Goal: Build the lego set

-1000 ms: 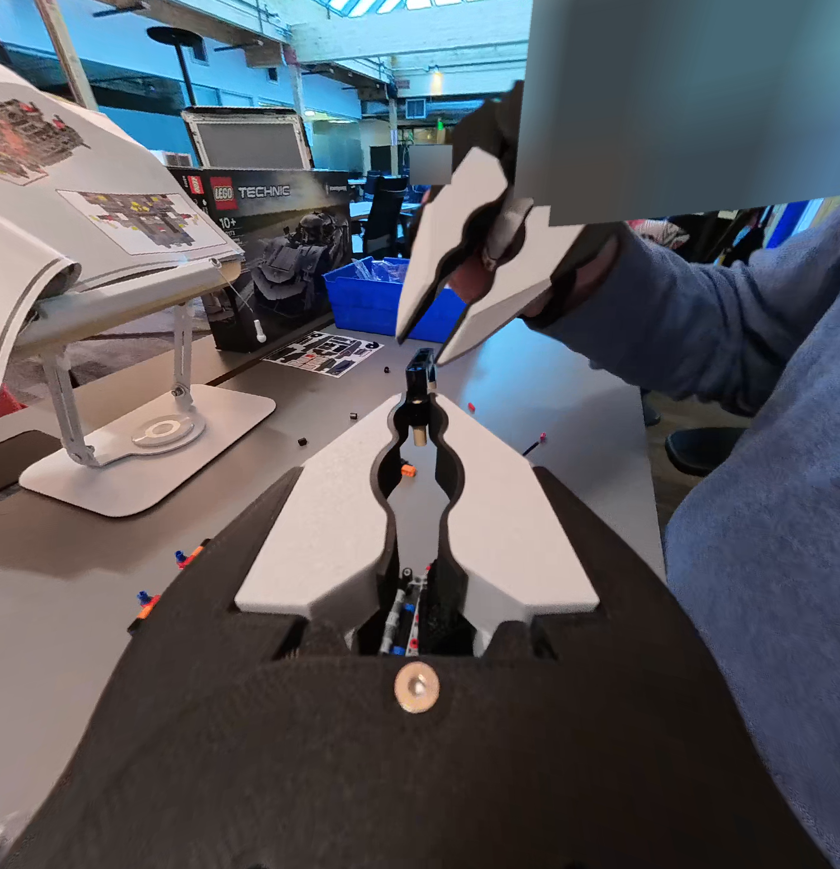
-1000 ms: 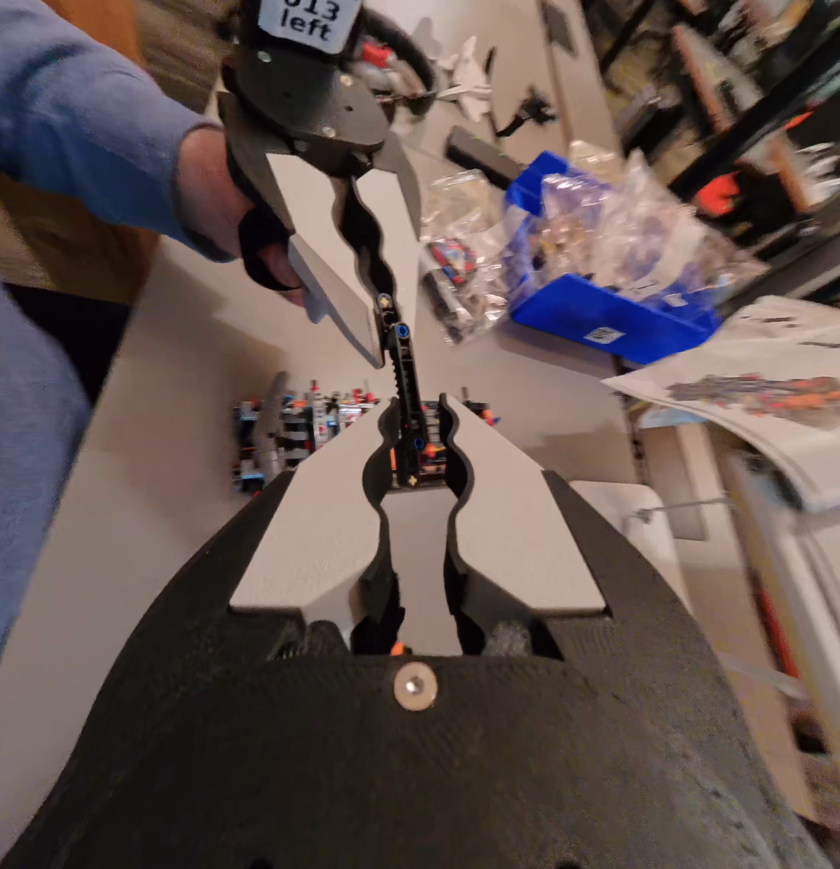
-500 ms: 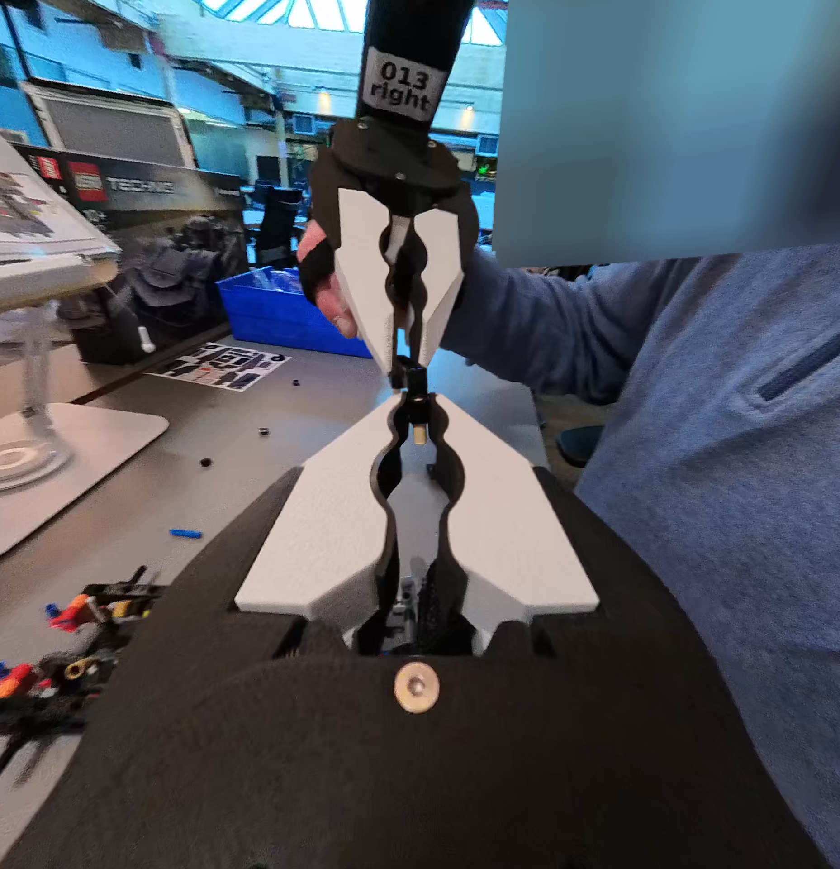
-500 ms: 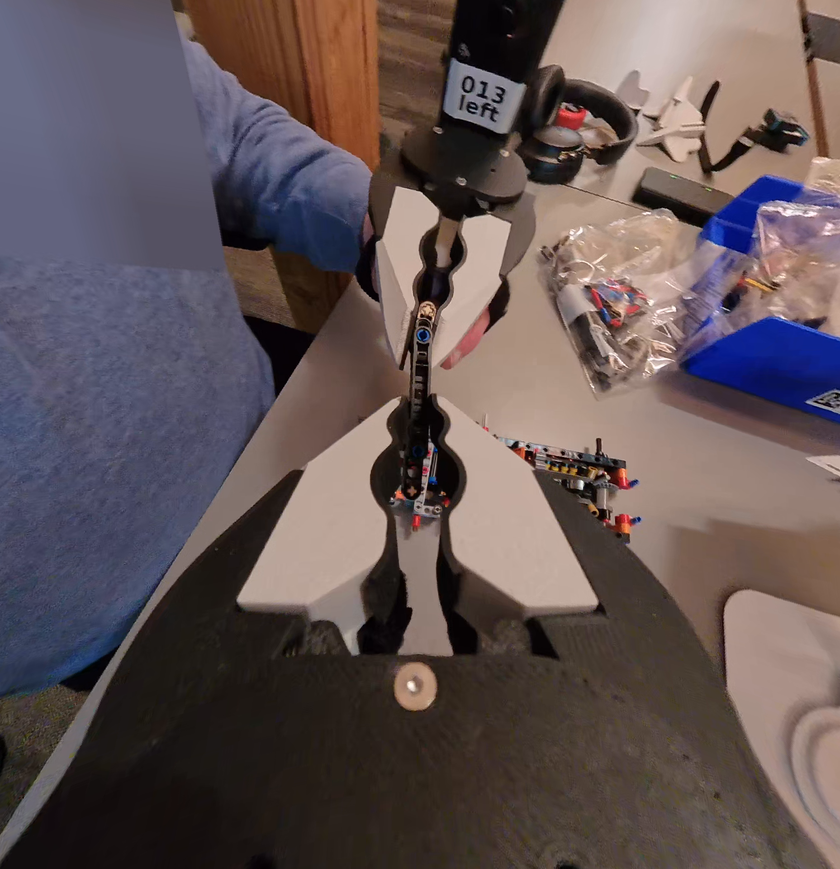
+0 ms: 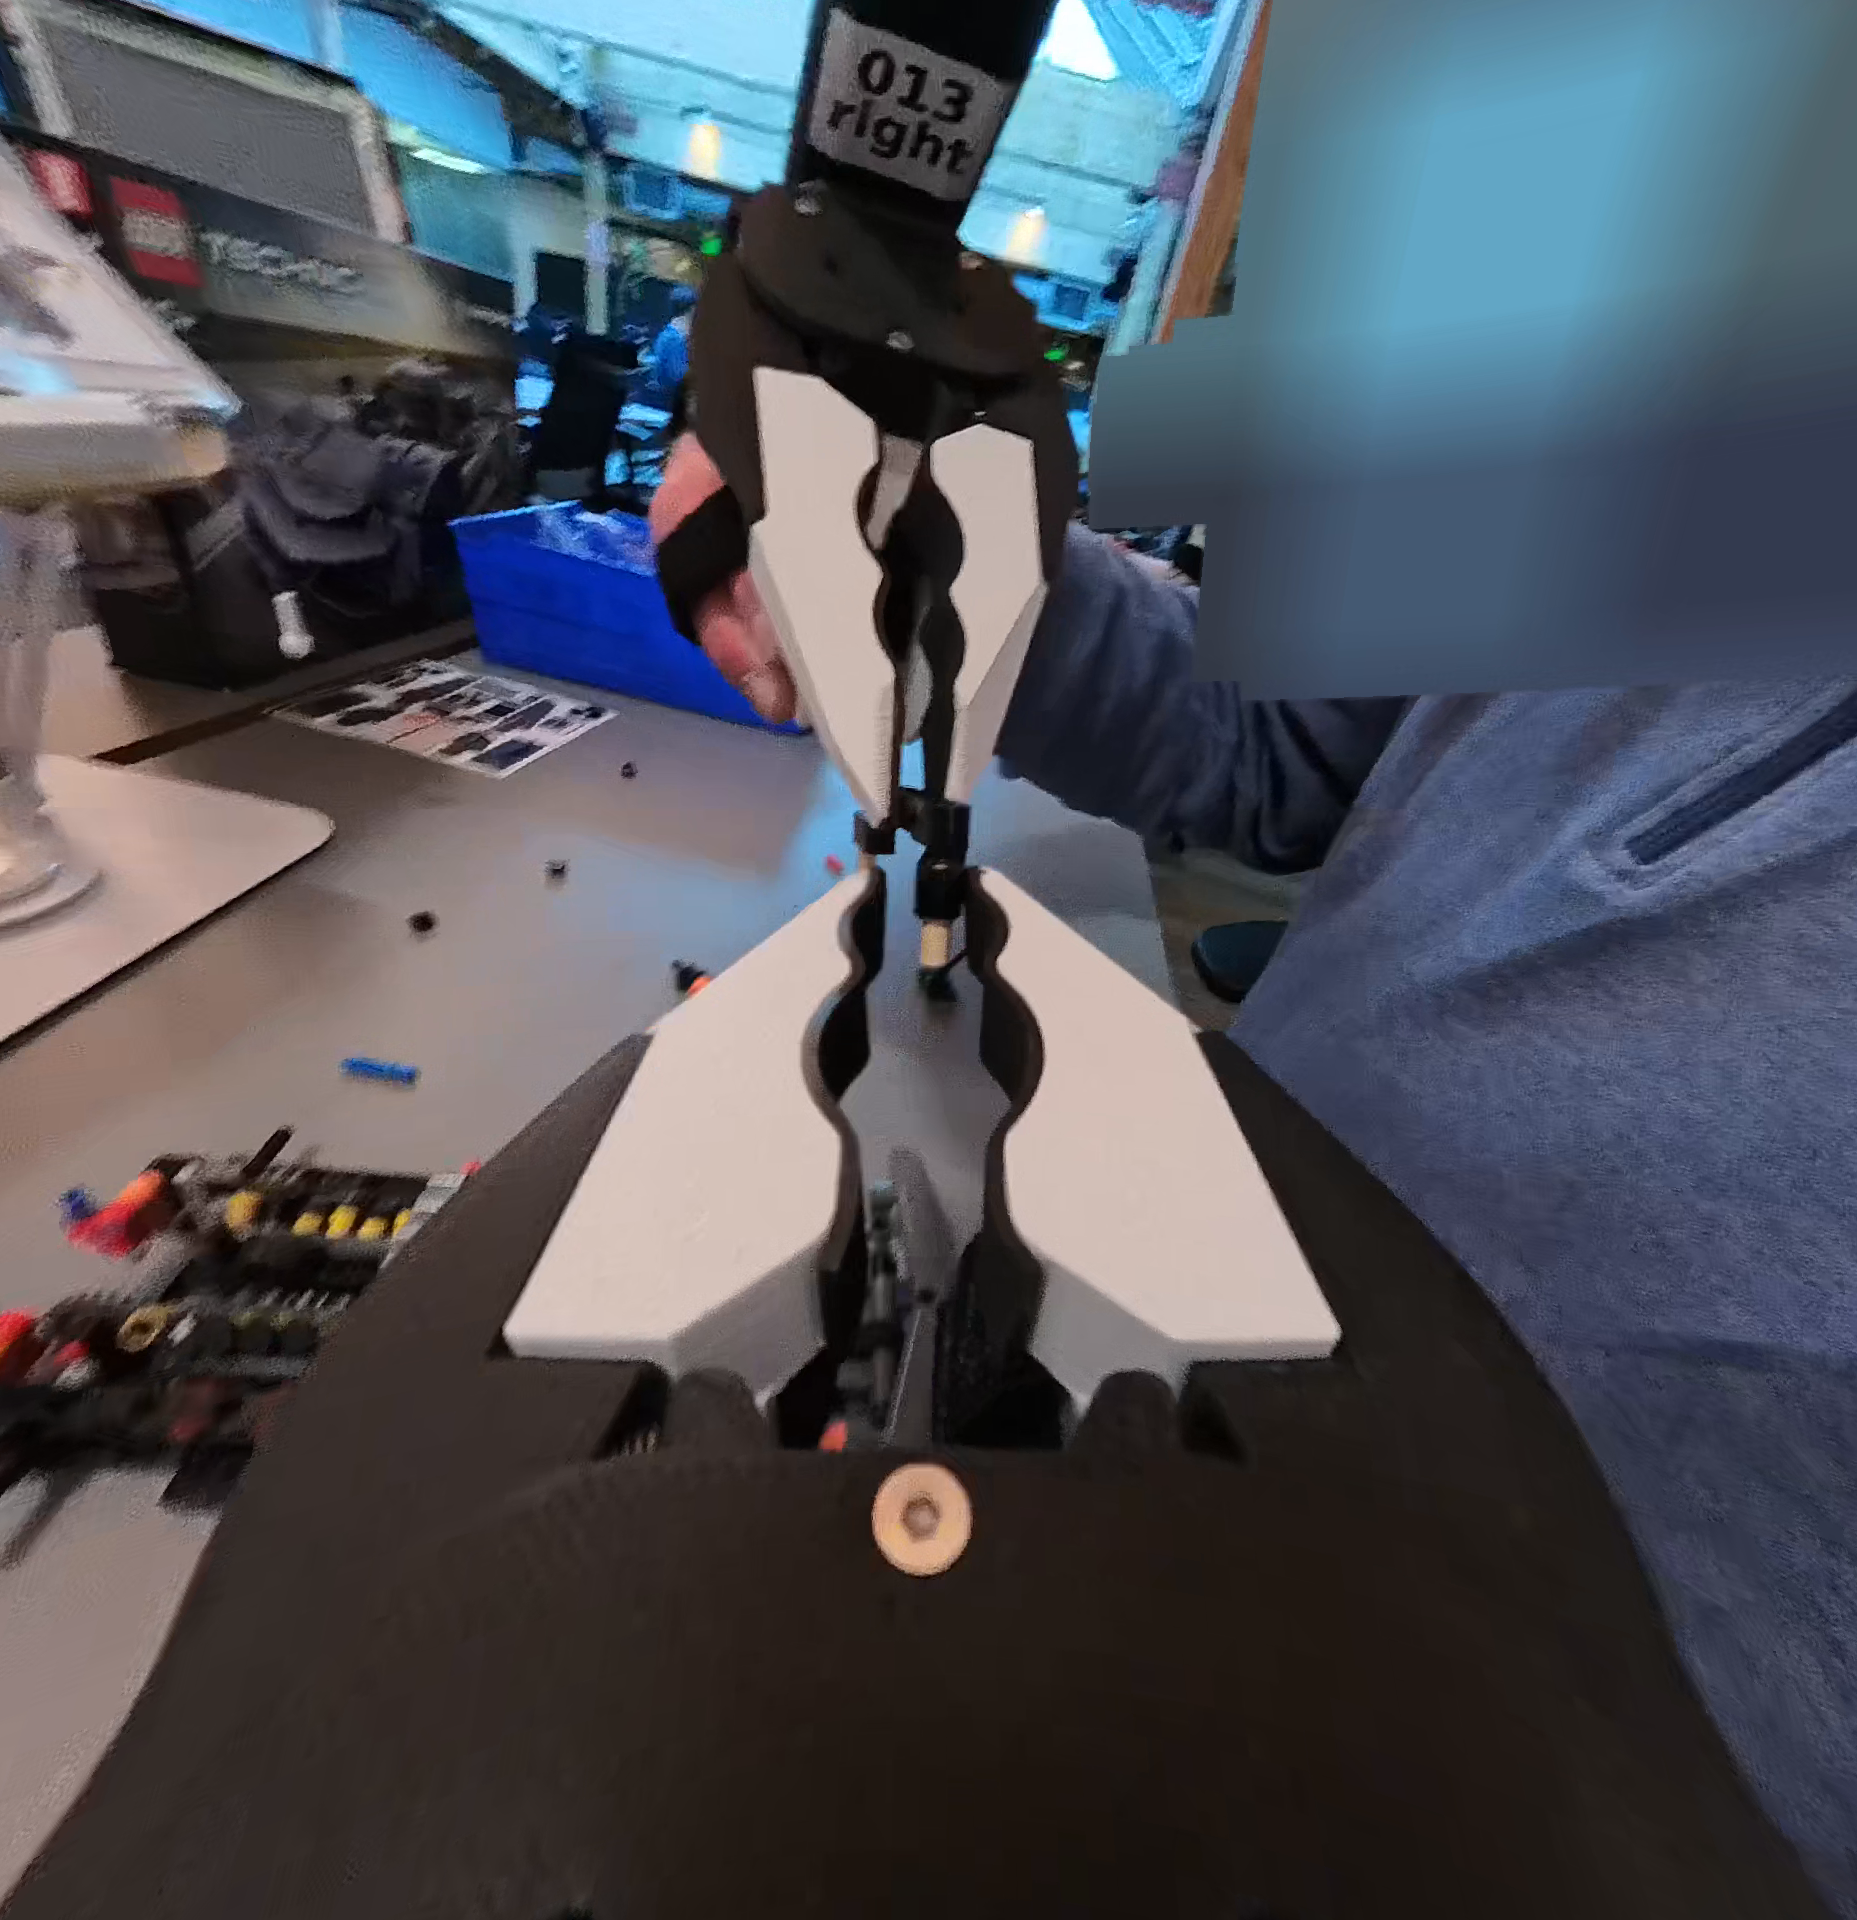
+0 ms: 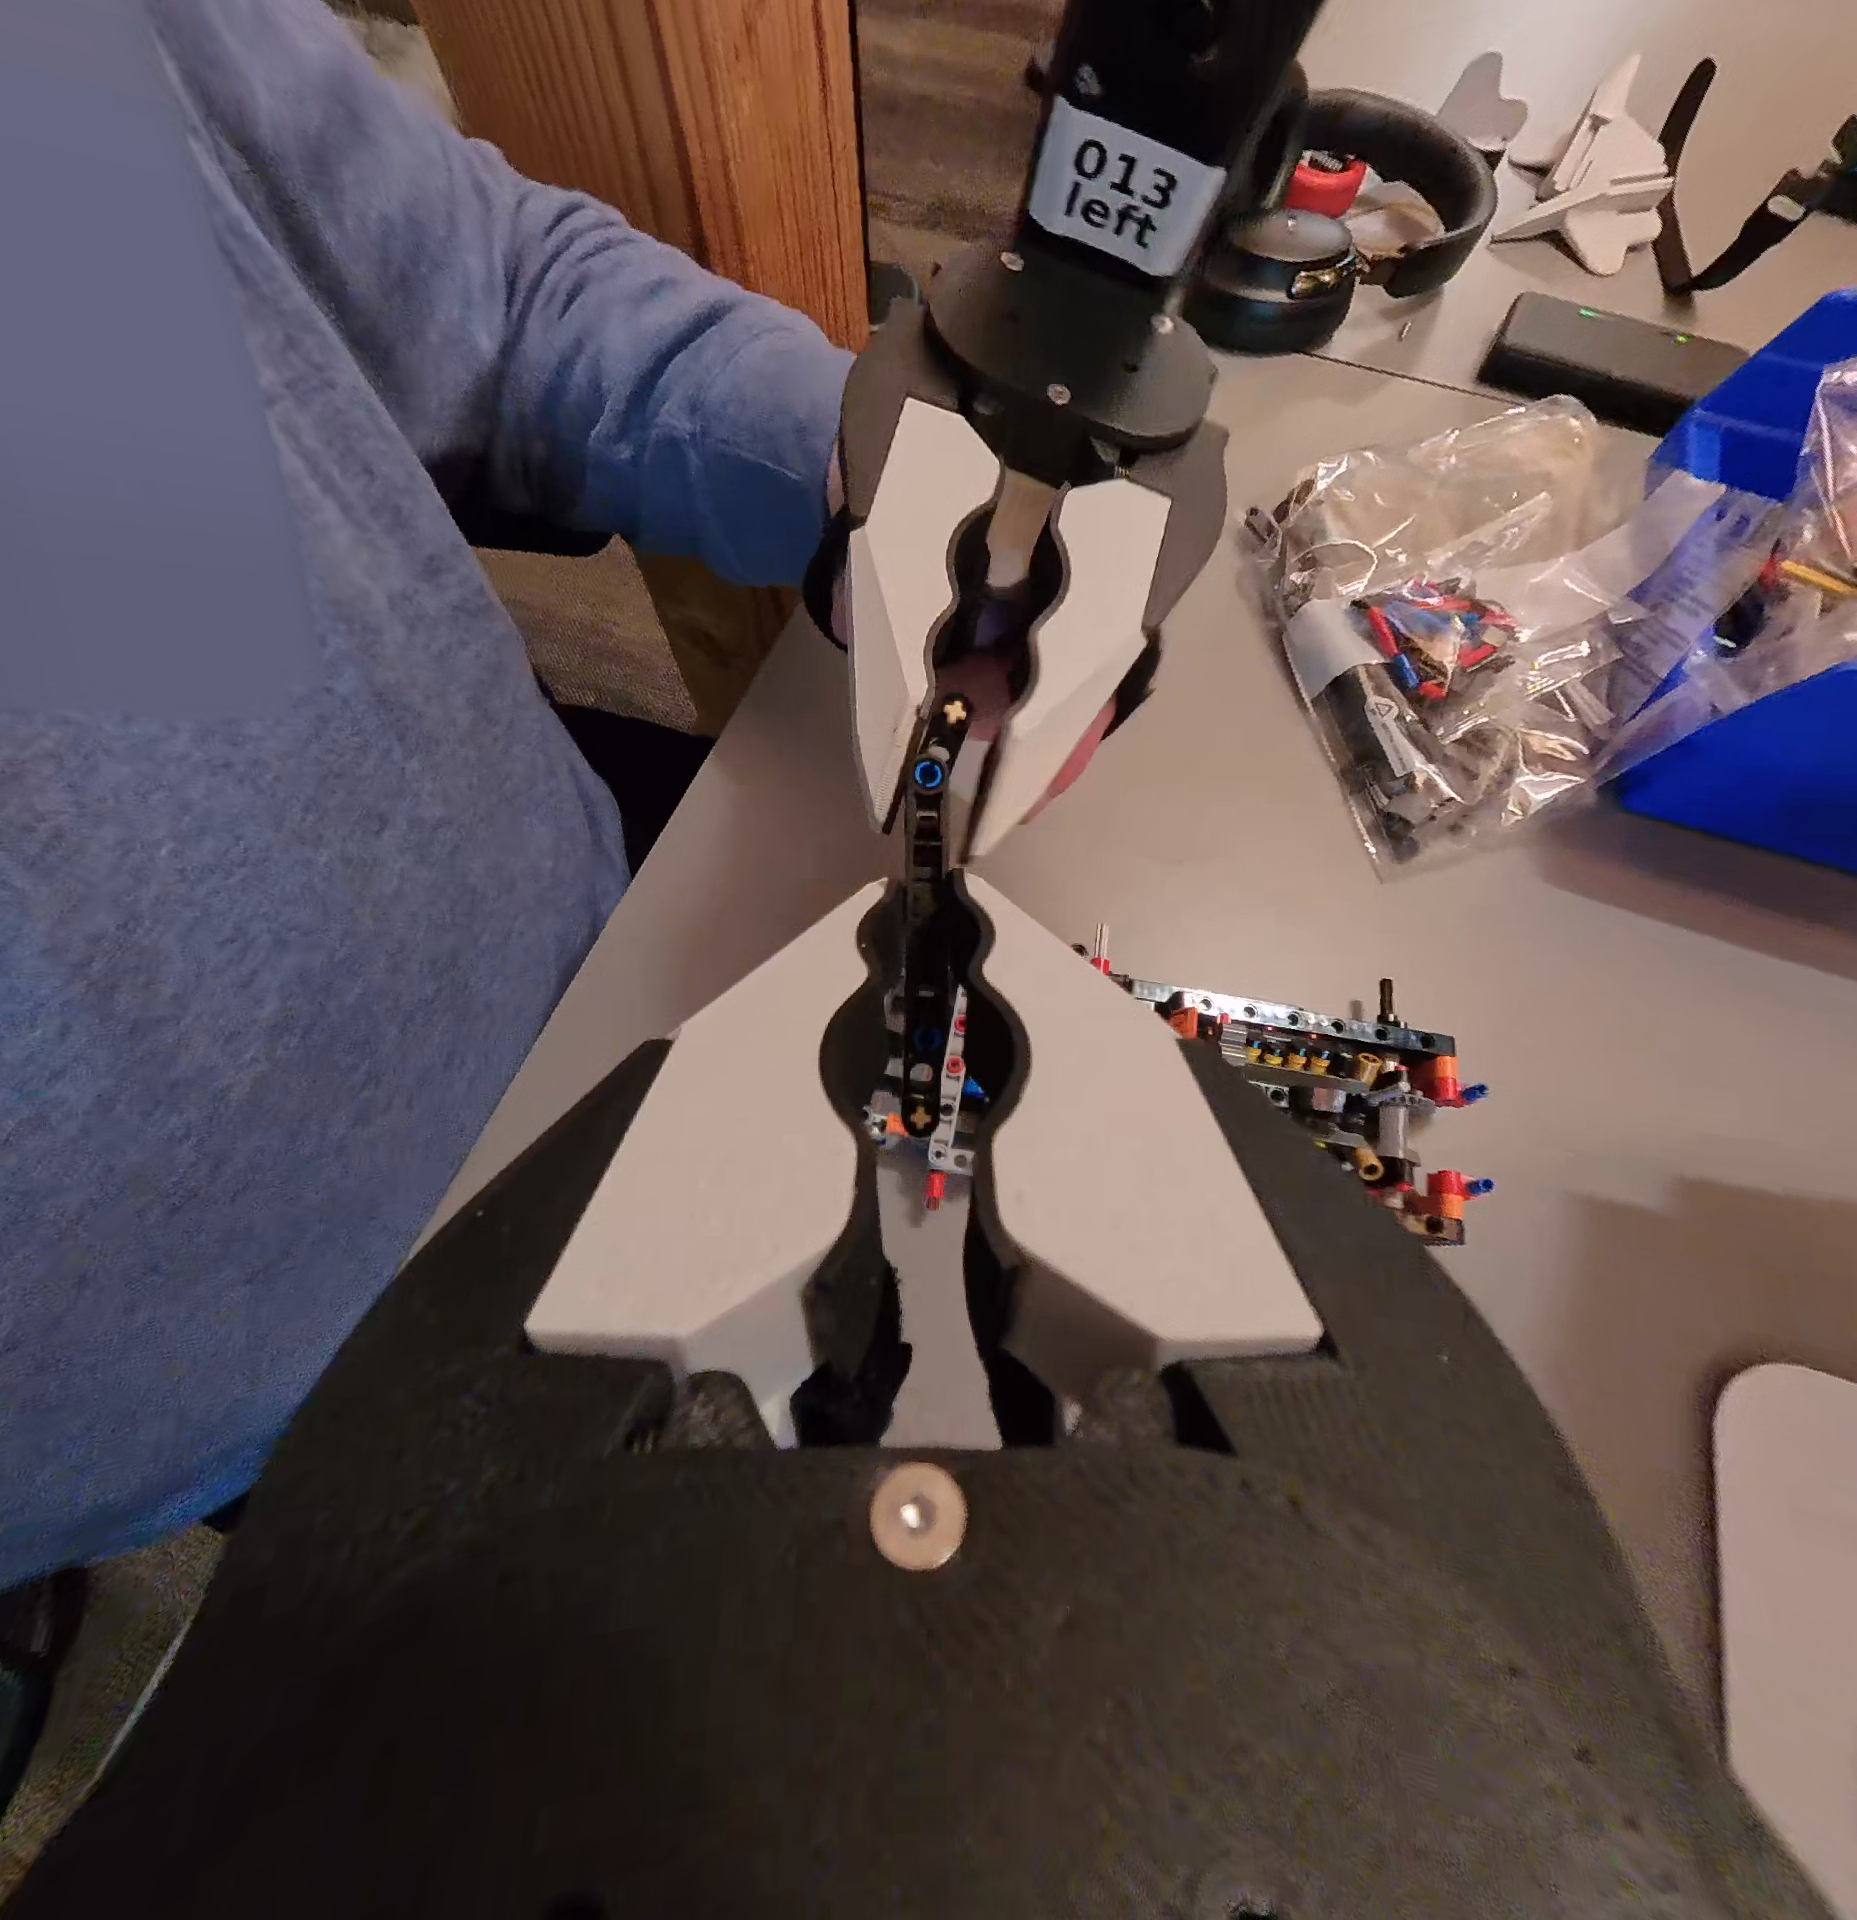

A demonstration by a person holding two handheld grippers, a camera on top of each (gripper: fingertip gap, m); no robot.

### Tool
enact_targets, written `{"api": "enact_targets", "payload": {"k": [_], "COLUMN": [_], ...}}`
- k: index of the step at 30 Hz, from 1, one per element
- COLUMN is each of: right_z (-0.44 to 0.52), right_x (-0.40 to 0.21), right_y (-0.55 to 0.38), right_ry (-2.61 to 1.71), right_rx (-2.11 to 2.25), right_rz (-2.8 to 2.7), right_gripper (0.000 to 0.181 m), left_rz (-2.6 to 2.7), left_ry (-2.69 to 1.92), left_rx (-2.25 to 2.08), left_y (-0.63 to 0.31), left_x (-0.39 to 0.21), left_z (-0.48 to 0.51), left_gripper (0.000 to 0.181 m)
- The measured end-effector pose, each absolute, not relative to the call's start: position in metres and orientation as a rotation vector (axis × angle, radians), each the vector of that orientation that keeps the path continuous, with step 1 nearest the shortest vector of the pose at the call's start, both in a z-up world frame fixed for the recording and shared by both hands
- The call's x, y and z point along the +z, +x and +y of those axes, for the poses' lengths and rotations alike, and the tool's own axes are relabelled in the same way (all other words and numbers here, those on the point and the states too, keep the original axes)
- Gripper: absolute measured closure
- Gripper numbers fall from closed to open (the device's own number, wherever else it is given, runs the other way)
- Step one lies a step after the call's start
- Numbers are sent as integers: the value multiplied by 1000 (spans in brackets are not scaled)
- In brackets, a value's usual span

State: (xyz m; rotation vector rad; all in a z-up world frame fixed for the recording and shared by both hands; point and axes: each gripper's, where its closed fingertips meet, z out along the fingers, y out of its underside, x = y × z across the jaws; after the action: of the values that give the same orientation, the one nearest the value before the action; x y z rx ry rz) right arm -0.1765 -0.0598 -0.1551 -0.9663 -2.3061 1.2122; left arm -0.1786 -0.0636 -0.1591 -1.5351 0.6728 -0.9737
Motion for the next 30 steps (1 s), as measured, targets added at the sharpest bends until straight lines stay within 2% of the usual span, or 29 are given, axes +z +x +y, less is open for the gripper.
{"api": "enact_targets", "payload": {"k": [4, 9, 14, 17, 19, 30], "right_z": [-62, -64, -67, -66, -64, -58], "right_x": [-176, -213, -229, -229, -227, -226], "right_y": [-181, -183, -190, -195, -198, -211], "right_ry": [-1033, -1143, -1195, -1210, -1223, -1386], "right_rx": [1205, 1151, 1163, 1145, 1131, 1092], "right_rz": [-2318, -2369, -2364, -2352, -2344, -2260], "right_gripper": [176, 176, 176, 176, 176, 176], "left_rz": [584, 451, 508, 569, 572, 535], "left_ry": [-1676, -1819, -1826, -1800, -1773, -1740], "left_rx": [-855, -805, -752, -718, -708, -608], "left_y": [-209, -231, -220, -212, -212, -227], "left_x": [-183, -223, -239, -236, -232, -227], "left_z": [-67, -81, -81, -76, -71, -65], "left_gripper": [152, 159, 157, 161, 171, 174]}}
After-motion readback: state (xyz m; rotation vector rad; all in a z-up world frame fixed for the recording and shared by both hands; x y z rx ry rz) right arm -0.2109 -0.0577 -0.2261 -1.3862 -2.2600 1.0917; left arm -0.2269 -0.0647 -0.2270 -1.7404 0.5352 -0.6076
